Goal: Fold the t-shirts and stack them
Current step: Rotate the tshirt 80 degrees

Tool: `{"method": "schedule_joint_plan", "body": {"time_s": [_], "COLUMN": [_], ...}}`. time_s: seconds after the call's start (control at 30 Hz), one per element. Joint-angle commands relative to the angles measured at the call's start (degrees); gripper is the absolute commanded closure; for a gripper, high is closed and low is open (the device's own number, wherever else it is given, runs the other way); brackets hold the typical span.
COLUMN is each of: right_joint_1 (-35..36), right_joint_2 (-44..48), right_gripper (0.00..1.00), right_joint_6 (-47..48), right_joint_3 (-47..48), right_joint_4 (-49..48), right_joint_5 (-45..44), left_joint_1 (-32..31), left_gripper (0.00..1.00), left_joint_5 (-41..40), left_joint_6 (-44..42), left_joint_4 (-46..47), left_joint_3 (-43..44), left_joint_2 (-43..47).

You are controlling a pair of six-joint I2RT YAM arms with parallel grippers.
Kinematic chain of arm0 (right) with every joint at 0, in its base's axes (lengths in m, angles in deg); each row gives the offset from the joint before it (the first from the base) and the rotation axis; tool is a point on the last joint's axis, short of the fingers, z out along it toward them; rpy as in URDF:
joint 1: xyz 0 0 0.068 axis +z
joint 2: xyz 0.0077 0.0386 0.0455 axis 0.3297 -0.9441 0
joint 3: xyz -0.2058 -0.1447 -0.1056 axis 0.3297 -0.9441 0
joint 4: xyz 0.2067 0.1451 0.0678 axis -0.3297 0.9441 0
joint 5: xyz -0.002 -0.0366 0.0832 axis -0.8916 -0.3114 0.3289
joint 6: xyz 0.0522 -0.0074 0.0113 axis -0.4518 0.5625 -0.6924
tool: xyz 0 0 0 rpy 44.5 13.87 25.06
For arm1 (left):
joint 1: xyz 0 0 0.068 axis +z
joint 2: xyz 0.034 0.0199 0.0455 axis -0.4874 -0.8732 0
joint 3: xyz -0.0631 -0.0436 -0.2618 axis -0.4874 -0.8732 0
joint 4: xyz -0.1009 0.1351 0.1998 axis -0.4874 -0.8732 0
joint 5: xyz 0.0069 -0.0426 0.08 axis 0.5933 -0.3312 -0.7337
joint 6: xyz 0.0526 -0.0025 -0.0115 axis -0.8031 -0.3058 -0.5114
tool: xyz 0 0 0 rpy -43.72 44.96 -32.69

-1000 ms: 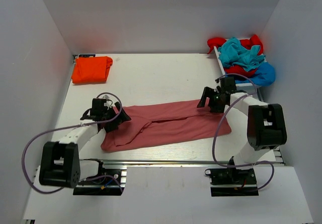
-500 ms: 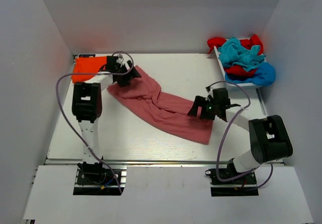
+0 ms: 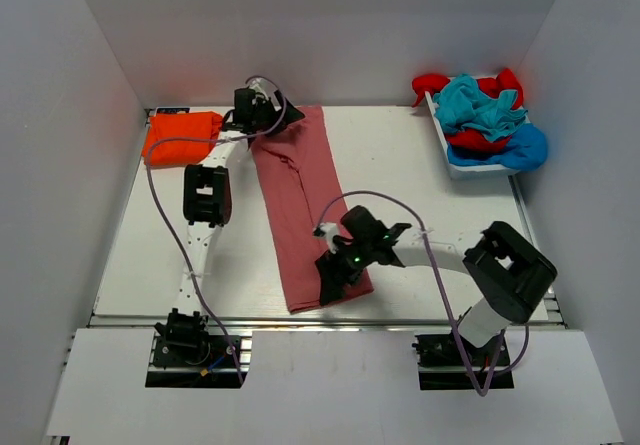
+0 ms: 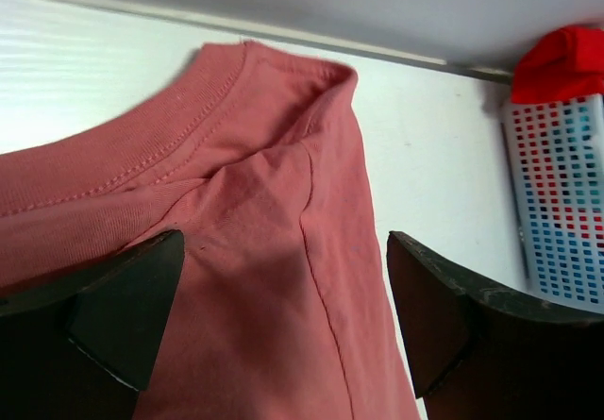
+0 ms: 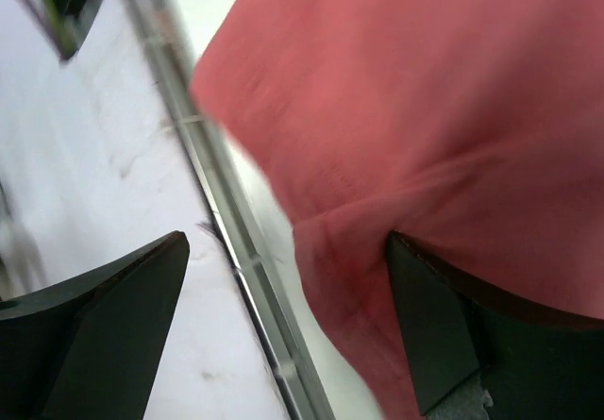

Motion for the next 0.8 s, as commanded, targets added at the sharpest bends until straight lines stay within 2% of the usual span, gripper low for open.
{"method": "schedule_joint_plan", "body": {"time_s": [0.0, 0.17, 0.27, 0.4, 0.53, 0.77], "right_joint_1": [6.7, 9.86, 11.09, 11.62, 12.32, 12.33], "right_joint_2": [-5.14, -5.76, -4.97, -2.51, 1.26, 8.91], "right_gripper": [0.1, 0.1, 0.1, 0.1, 0.1, 0.1], "right_joint_6": [6.92, 8.41, 8.86, 8.15, 3.6, -1.68], "right_joint_3": [2.1, 6.66, 9.39, 11.15, 9.84, 7.03], "right_joint_4": [11.77, 10.73, 10.45, 11.33, 8.98, 4.75], "right_joint_5": [5.29, 3.45, 2.4, -3.3, -7.53, -16.5], "left_joint_1": [-3.94, -4.56, -5.08, -5.09, -5.09, -5.09], "left_gripper": [0.0, 0.0, 0.0, 0.0, 0.0, 0.0], "left_joint_5": [-3.71, -3.63, -2.92, -6.43, -7.74, -12.59], "left_joint_6": [1.11, -0.11, -2.04, -7.65, -11.44, -17.59], "left_joint_4": [-0.31, 4.54, 4.55, 2.35, -1.41, -6.69], "left_joint_3": [-0.23, -2.25, -1.73, -2.34, -1.29, -2.06], "left_joint_2": [-5.62, -5.62, -4.92, -0.36, 7.19, 28.45]}}
